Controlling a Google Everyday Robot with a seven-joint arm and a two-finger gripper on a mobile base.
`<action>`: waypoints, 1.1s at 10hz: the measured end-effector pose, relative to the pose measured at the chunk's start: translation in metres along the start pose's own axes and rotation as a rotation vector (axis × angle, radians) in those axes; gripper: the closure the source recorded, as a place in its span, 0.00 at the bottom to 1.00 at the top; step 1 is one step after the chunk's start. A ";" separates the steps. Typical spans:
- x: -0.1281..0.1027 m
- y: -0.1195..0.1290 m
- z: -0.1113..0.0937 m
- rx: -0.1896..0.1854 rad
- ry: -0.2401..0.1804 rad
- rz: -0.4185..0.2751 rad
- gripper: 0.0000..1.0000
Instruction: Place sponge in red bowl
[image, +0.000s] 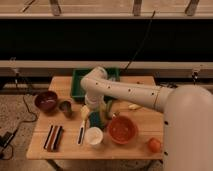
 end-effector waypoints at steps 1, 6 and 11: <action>-0.002 0.003 0.002 -0.006 -0.012 0.007 0.20; -0.016 0.019 0.008 -0.023 -0.042 0.022 0.20; -0.026 0.019 0.003 -0.041 -0.053 0.018 0.20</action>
